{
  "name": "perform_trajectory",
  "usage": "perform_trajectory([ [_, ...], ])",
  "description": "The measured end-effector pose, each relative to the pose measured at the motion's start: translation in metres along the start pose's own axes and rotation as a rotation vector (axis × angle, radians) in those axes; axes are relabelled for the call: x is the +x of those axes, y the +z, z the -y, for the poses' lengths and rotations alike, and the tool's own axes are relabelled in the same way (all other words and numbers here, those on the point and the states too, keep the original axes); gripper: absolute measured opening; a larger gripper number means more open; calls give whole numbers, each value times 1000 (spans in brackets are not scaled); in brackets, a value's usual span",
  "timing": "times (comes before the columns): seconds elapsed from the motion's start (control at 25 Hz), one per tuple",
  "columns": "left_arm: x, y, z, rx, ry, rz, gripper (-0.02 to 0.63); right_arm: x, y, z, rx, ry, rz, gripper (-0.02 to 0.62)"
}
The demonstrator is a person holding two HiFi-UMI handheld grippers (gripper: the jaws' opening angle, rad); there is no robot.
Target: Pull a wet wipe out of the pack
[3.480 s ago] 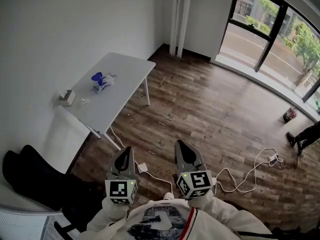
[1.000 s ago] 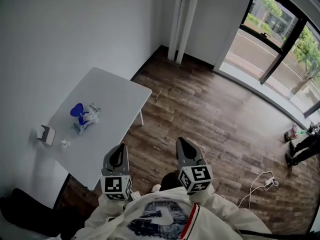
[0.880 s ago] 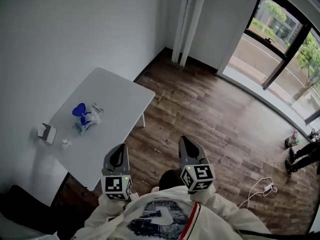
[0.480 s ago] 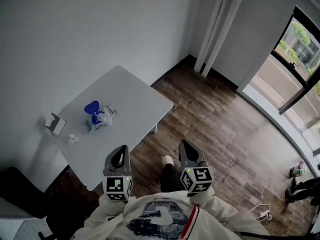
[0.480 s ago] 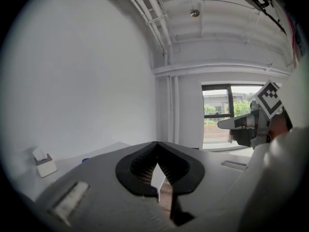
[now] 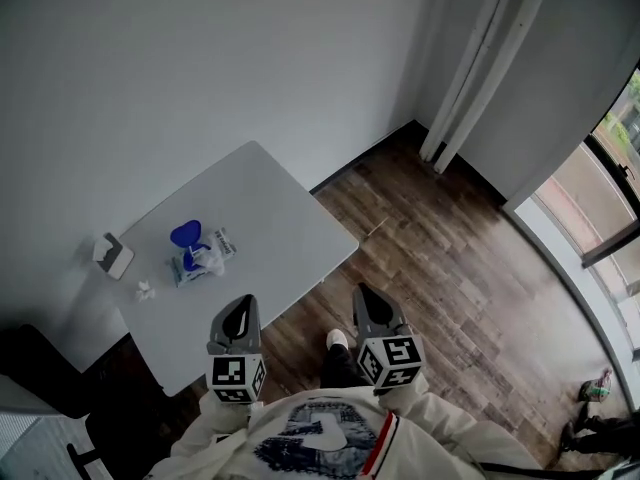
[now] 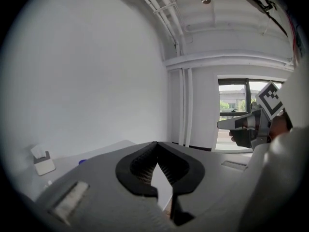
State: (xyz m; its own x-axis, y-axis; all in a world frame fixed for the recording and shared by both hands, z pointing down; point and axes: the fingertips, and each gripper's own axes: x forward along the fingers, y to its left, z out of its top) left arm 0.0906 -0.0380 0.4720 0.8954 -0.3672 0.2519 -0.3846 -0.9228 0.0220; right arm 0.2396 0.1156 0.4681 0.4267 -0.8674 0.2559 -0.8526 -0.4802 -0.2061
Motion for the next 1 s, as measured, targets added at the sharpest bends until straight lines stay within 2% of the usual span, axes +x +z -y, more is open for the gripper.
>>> perform_trajectory([
  [0.24,50,22,8,-26,86,-9,5,54,26,24,-14,120,-15,5],
  [0.56,83,33,-21,-41,249,-11,5,127,38,19,-66,294,-51,5],
  [0.76,71,32,-39,-67,395,-23,5,161,39,0,-77,428,-96,5],
  [1.0,30,18,-76,-98,546,-49,5,185,22,-50,-93,557,-152,5],
])
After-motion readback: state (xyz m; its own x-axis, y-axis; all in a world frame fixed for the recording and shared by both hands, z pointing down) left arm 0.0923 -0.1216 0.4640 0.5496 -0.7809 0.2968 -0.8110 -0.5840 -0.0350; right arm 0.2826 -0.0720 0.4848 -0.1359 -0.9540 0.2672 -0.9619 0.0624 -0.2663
